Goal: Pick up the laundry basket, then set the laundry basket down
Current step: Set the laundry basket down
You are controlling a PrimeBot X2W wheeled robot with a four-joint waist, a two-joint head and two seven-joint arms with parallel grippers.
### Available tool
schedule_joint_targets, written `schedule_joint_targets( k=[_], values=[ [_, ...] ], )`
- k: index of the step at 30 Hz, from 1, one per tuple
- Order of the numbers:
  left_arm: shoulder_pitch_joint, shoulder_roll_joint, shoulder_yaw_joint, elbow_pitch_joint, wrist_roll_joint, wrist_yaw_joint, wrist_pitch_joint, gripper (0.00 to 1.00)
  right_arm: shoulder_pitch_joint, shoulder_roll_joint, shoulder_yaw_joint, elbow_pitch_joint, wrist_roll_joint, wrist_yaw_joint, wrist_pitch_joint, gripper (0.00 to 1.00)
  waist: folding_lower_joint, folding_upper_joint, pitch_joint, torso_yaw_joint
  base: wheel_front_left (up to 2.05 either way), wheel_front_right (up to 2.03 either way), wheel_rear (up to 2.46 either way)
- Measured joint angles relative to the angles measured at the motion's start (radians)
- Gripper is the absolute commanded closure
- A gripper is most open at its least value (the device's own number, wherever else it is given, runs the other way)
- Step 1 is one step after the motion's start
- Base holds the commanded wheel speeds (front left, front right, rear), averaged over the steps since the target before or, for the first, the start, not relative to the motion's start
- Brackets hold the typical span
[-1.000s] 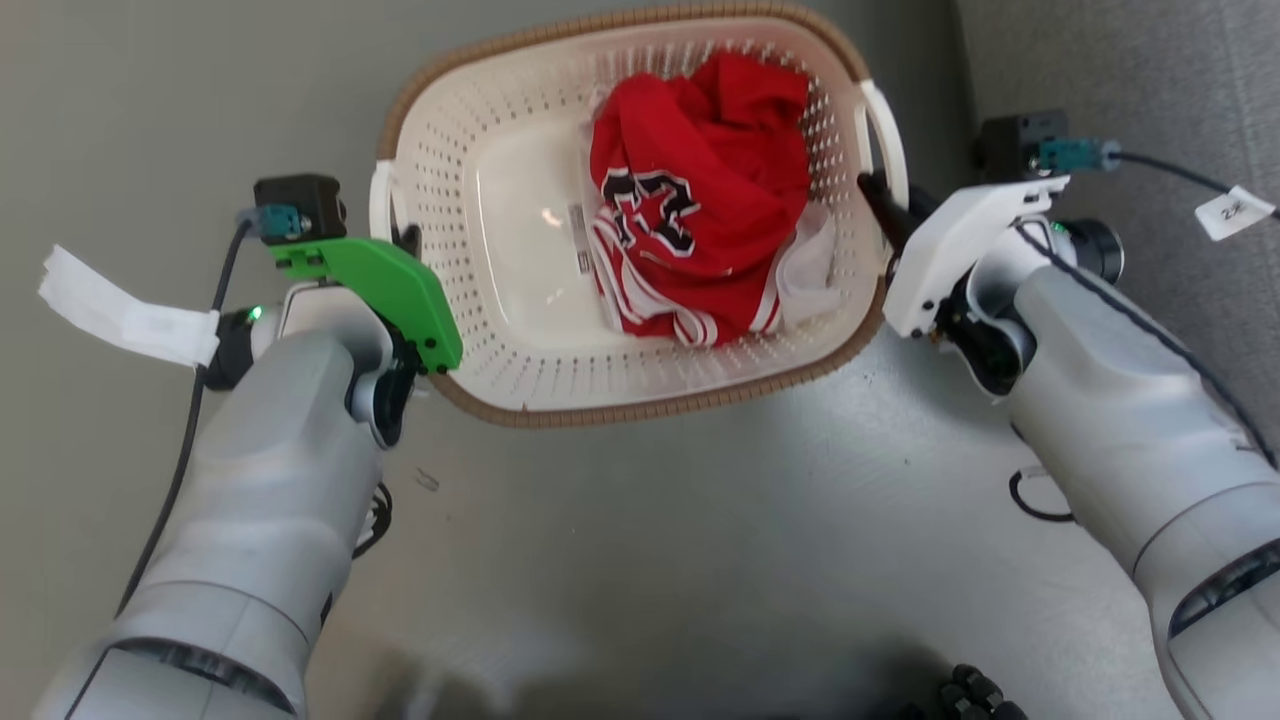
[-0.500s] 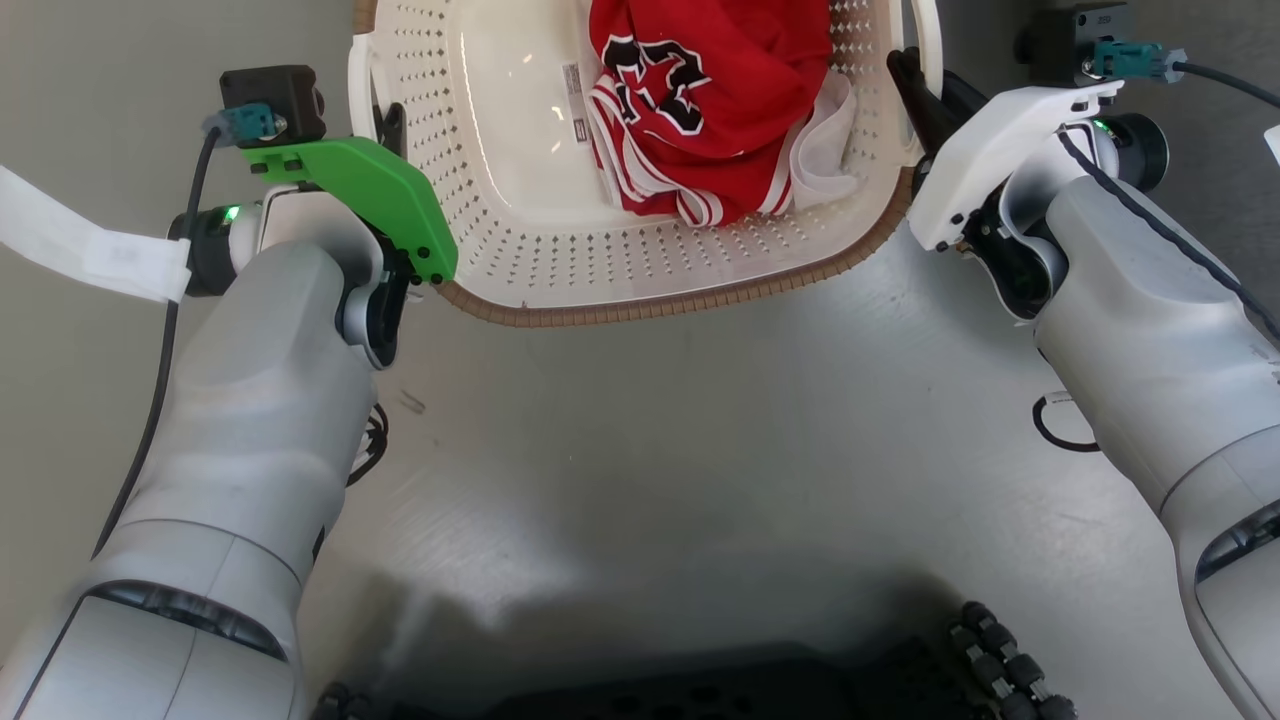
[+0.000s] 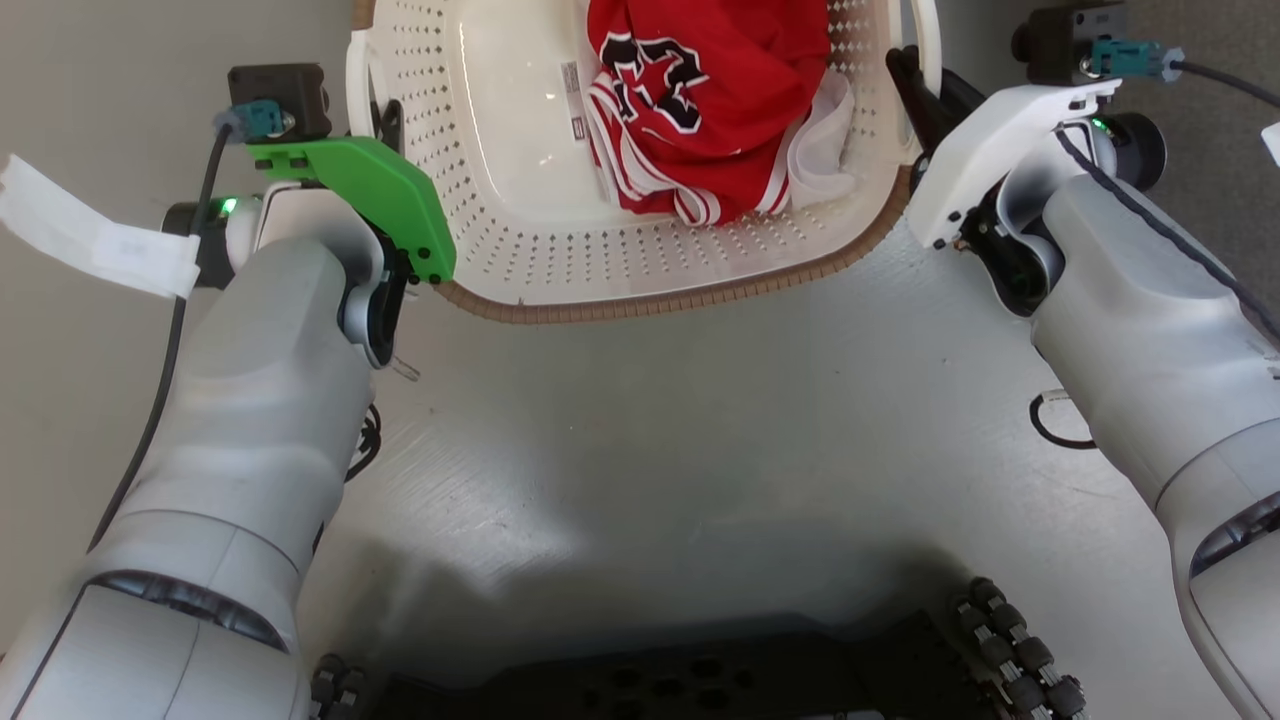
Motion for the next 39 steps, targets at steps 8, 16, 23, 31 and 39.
schedule_joint_targets(
  k=[8,16,23,31,39],
  values=[
    [-0.023,-0.001,-0.006,0.013,0.011,-0.010,-0.017,1.00,-0.010,0.004,-0.007,0.014,0.014,0.005,-0.003,1.00,0.0000,0.0000,0.030,-0.004,0.00,0.00,0.00],
    [-0.042,-0.001,-0.012,0.021,0.015,-0.028,-0.026,1.00,-0.019,0.004,-0.010,0.023,0.040,0.005,-0.011,1.00,-0.0001,0.0000,0.045,-0.004,0.00,0.00,0.00],
    [-0.053,0.000,-0.012,0.026,0.015,-0.037,-0.028,1.00,-0.024,0.003,-0.010,0.027,0.044,0.009,-0.011,1.00,-0.0002,0.0000,0.055,-0.003,0.00,0.00,0.00],
    [-0.062,-0.001,-0.010,0.035,0.014,-0.048,-0.032,1.00,-0.027,0.001,-0.001,0.028,0.053,0.010,-0.011,1.00,-0.0002,0.0000,0.056,0.000,0.00,0.00,0.00],
    [-0.066,-0.002,-0.009,0.046,0.013,-0.060,-0.030,1.00,-0.031,0.001,0.012,0.028,0.056,0.009,-0.011,1.00,-0.0002,0.0000,0.053,-0.001,0.00,0.00,0.00]
  ],
)
